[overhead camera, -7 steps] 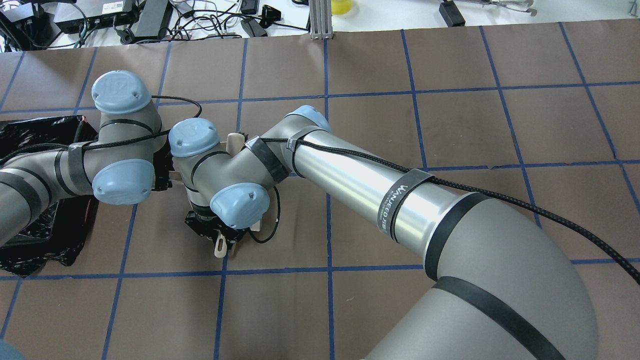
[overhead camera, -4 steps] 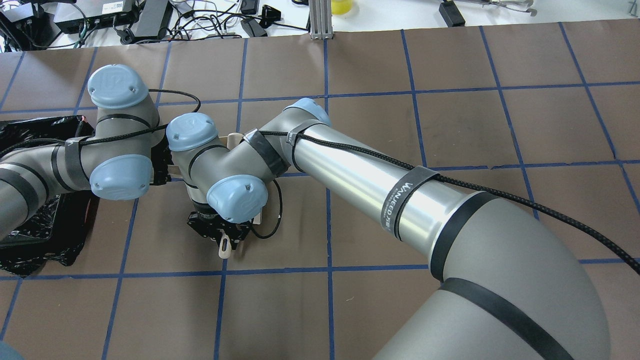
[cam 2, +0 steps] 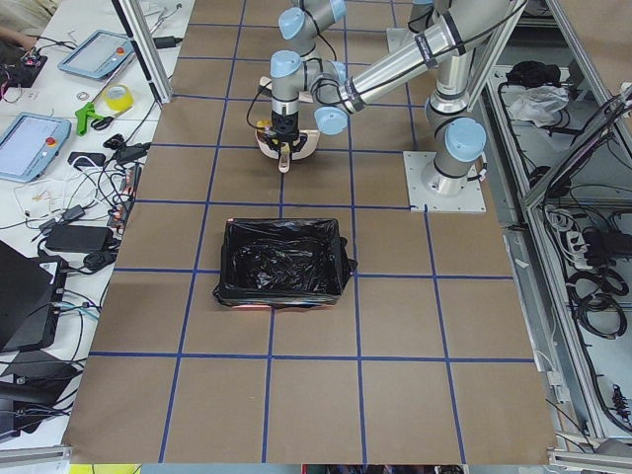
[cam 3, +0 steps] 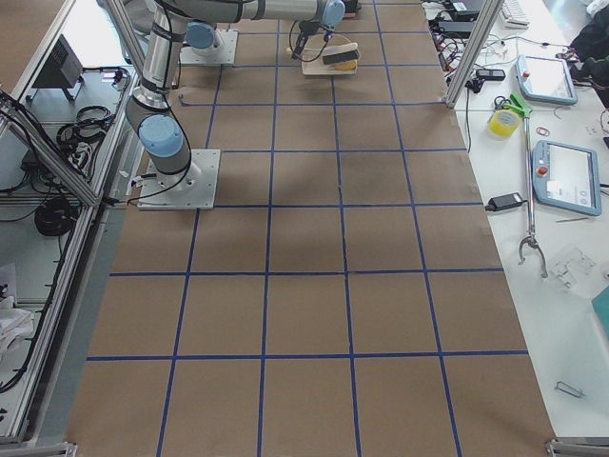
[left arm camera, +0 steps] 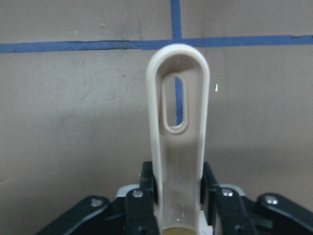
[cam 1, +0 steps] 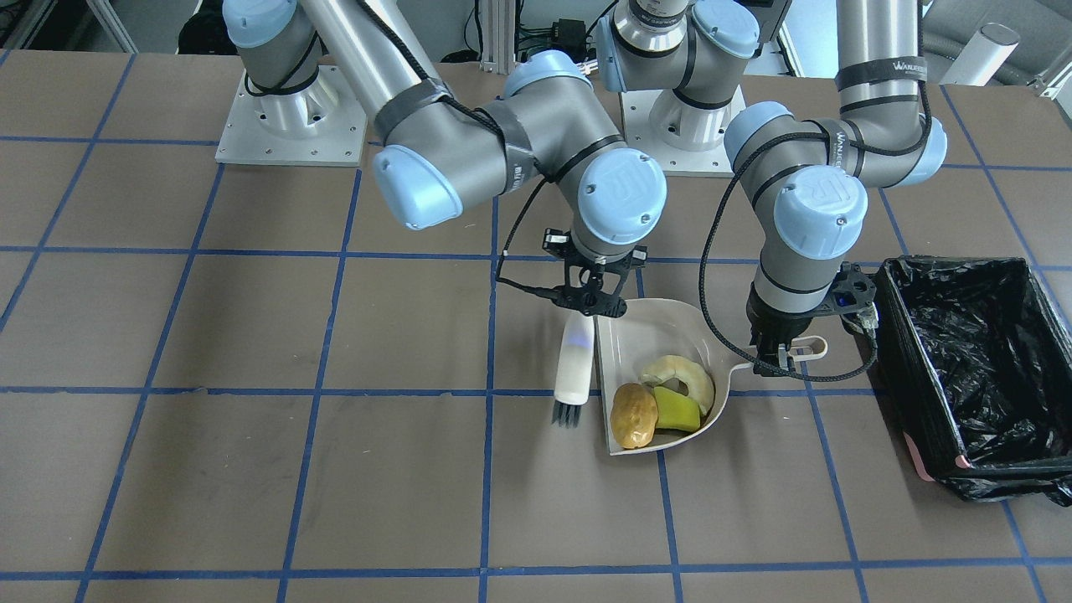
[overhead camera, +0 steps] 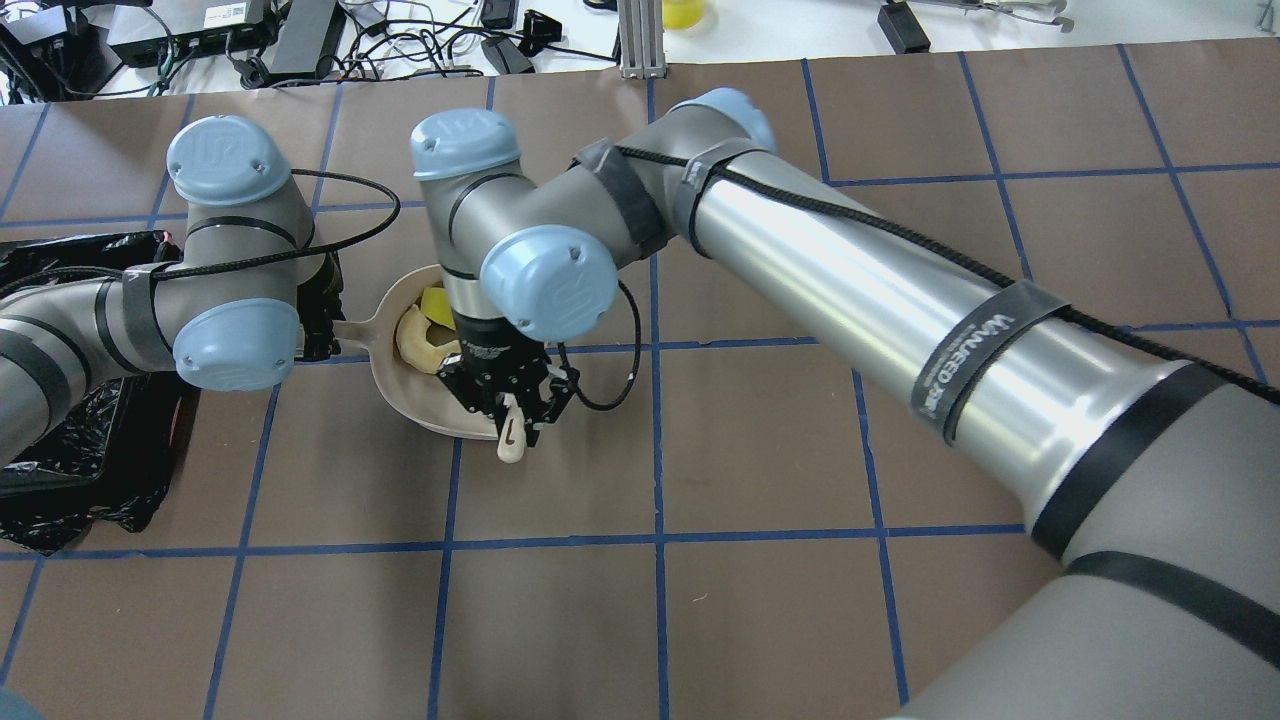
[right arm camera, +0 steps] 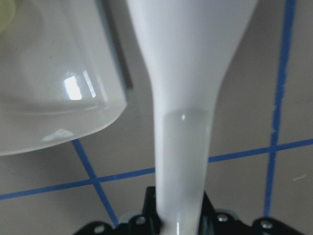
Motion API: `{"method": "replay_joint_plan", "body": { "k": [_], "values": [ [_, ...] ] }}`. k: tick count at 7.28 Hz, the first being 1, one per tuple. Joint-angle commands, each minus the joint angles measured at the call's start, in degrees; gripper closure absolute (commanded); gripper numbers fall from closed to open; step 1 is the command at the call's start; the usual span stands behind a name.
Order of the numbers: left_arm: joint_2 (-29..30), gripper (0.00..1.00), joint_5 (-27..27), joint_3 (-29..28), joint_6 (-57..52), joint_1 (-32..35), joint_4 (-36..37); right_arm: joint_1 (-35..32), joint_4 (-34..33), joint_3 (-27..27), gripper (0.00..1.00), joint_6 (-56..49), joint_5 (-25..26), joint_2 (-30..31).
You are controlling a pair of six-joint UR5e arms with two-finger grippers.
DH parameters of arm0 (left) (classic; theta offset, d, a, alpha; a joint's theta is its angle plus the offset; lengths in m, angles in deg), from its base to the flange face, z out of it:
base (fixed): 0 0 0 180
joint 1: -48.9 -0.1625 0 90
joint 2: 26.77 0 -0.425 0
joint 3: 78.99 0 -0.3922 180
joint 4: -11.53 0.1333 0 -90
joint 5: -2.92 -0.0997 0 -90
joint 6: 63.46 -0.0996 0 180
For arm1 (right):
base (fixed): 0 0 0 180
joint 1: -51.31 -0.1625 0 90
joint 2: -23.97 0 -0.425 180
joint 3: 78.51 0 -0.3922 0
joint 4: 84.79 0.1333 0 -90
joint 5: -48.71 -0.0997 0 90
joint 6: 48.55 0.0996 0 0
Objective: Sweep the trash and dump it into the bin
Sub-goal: 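Lift the dustpan with the left gripper while the right gripper withdraws the brush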
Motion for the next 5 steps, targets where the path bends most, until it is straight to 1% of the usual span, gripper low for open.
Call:
{"method": "replay_joint_plan", "body": {
  "k": [1,2,3,4,5],
  "values": [
    [-0.69,1.0,3.35,-0.21,-0.28,-0.26,-0.15,8.35,7.32,3.21,1.0,-10.54,3.7,4.59],
    [-1.22,1.0,5.39,-0.29,-0.8,-0.79,-0.41,12.3,7.95,7.42,1.0,-15.81,5.03,7.4],
    [-1.4,1.0,6.8,-2.3,-1.85,-1.14,-2.76,18.17,8.05,10.94,1.0,-22.31,7.39,10.56],
    [-1.58,1.0,10.29,-6.23,-3.51,-2.62,-9.31,24.58,8.22,12.45,1.0,-28.37,9.94,11.9],
    [-1.67,1.0,11.98,-10.62,-4.49,-4.64,-14.25,29.52,8.57,12.64,1.0,-32.61,13.97,11.91]
  ]
}}
